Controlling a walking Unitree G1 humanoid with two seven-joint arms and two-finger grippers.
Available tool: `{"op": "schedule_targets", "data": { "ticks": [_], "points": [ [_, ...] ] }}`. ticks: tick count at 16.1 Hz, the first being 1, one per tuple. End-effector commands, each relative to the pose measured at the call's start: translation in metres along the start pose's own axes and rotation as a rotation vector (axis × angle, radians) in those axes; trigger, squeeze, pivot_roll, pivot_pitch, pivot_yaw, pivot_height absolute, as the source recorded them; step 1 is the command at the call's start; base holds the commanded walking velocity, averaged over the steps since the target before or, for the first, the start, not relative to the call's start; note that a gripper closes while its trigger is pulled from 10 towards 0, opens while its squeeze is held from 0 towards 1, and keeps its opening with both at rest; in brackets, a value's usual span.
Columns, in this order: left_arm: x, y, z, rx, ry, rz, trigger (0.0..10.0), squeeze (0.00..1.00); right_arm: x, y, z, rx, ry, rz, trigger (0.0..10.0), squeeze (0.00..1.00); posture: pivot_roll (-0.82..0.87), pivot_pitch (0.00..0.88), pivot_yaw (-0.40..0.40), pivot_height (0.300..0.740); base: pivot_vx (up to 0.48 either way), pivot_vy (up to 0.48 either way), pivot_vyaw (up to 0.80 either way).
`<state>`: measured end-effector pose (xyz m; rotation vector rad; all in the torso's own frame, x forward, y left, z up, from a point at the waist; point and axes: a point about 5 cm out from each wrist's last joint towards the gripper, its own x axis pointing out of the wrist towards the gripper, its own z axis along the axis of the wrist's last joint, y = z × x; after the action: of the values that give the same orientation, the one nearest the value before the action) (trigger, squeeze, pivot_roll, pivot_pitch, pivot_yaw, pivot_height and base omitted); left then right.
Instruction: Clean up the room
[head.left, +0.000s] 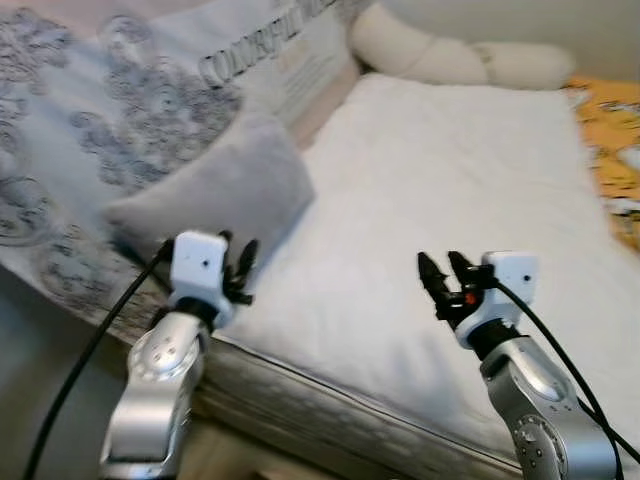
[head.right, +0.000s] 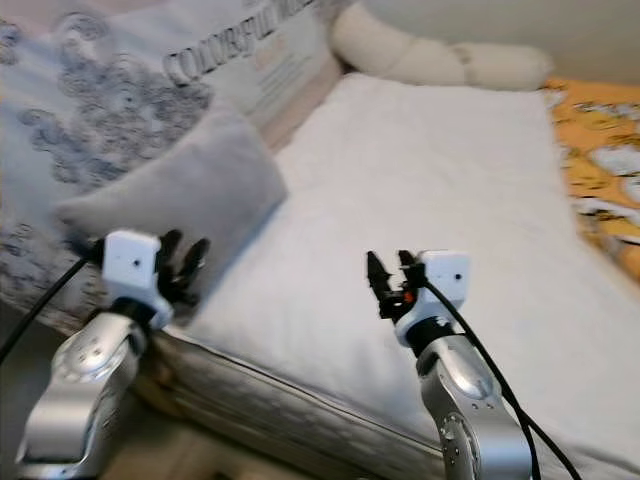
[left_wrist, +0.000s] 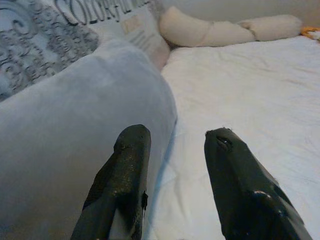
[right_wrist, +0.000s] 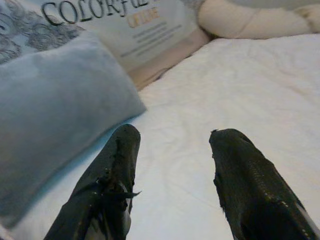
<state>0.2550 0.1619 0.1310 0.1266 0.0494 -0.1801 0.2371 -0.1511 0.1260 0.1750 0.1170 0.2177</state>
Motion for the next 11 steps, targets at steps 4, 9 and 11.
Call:
{"op": "schedule_targets", "data": {
  "ticks": [4,9,11],
  "points": [
    [-0.019,0.013,-0.011,0.004,0.066,0.1,10.0,0.0,-0.001,-0.004,-0.005,-0.016,0.023,-0.035,10.0,0.0,-0.01,0.0,0.023,0.74,0.0,-0.48,0.0],
    [-0.019,0.01,-0.015,-0.055,0.079,0.112,10.0,0.0,0.001,-0.008,-0.01,-0.027,0.053,-0.052,10.0,0.0,-0.01,0.0,0.025,0.74,0.0,-0.48,0.0],
    [-0.019,0.01,-0.015,-0.053,0.079,0.109,10.0,0.0,0.0,-0.008,-0.011,-0.024,0.054,-0.053,10.0,0.0,-0.01,0.0,0.025,0.74,0.0,-0.48,0.0]
  ]
}}
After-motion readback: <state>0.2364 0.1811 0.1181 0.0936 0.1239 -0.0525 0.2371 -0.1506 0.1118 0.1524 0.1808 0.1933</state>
